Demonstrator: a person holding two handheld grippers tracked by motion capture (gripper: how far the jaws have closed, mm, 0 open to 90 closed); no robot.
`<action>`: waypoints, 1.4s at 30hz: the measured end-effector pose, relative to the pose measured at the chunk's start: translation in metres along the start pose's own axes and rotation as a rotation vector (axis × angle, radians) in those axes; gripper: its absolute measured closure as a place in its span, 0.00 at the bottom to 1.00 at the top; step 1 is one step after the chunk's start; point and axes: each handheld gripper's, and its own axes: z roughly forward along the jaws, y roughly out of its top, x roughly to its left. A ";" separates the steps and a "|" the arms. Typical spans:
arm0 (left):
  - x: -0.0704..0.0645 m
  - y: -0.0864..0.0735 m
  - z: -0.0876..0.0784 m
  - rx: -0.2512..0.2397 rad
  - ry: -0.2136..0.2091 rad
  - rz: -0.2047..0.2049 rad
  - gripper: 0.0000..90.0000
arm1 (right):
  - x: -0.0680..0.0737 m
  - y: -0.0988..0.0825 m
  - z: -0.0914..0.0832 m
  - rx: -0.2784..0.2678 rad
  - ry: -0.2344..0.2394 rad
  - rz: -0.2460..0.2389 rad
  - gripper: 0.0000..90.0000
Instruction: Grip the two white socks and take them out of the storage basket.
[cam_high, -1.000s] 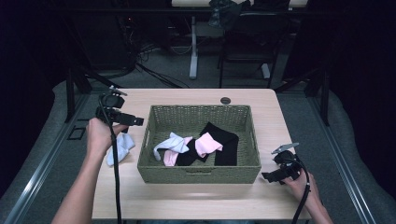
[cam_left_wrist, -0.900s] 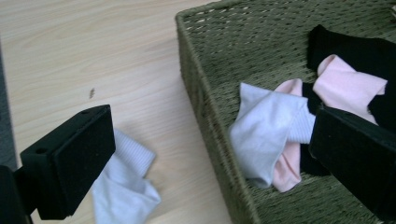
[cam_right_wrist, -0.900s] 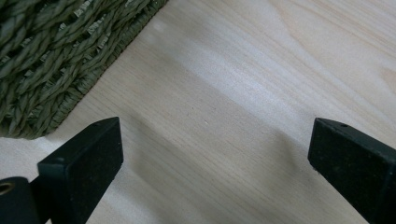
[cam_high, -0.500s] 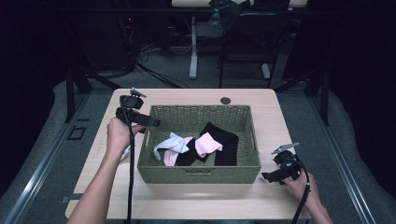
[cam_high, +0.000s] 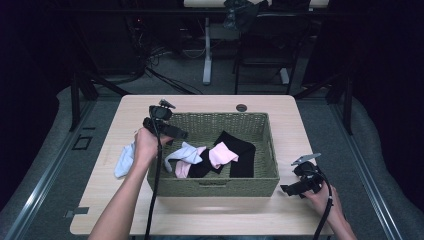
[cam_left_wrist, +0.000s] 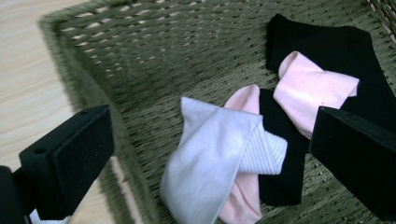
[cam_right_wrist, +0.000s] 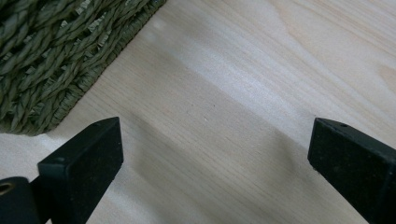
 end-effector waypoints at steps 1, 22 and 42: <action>-0.002 0.000 0.003 0.005 0.000 0.005 0.00 | 0.000 0.000 0.000 -0.003 -0.008 0.002 0.03; -0.029 0.003 0.063 0.158 -0.028 0.065 0.13 | 0.000 0.000 -0.001 -0.006 -0.008 0.002 0.03; -0.031 0.004 0.087 0.277 -0.036 0.098 0.65 | -0.002 -0.001 -0.002 -0.007 -0.009 0.008 0.03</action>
